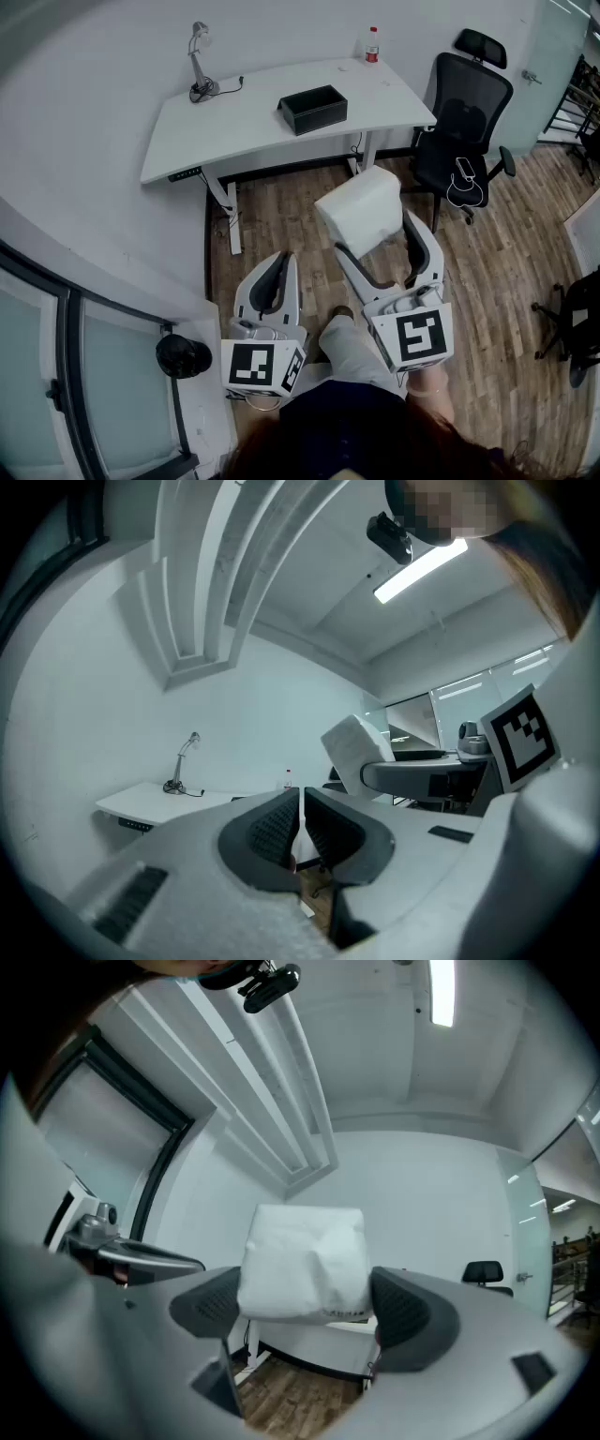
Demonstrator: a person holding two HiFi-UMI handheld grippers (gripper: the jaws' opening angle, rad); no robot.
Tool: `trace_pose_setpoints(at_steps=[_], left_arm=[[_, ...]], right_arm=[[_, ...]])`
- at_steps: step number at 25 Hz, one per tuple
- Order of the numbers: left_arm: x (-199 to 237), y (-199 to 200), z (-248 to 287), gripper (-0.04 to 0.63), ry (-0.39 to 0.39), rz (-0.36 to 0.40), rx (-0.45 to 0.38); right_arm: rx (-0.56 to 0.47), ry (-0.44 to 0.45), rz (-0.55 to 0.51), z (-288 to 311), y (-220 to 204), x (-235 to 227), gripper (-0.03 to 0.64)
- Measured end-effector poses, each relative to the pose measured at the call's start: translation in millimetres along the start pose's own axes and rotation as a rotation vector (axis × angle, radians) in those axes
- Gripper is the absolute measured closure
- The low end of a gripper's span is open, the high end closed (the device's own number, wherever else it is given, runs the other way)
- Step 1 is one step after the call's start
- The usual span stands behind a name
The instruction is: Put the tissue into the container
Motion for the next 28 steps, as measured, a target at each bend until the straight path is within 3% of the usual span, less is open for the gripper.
trace_pose_setpoints(at_steps=[15, 28], left_arm=[[0, 1, 56, 0.557, -0.053, 0.003, 0.009], [11, 1, 126, 0.557, -0.072, 0.021, 0.020]], right_arm=[[-0.003, -0.017, 0.027, 30, -8, -30, 0.195], [-0.002, 0.021, 0.028, 85, -21, -68, 0.195]])
Point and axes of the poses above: the fingertips, and each gripper's own axes: z forward along the fingers, x to its left, y out of its top, the point moved 6 cm from there along -z, backward along the fingers
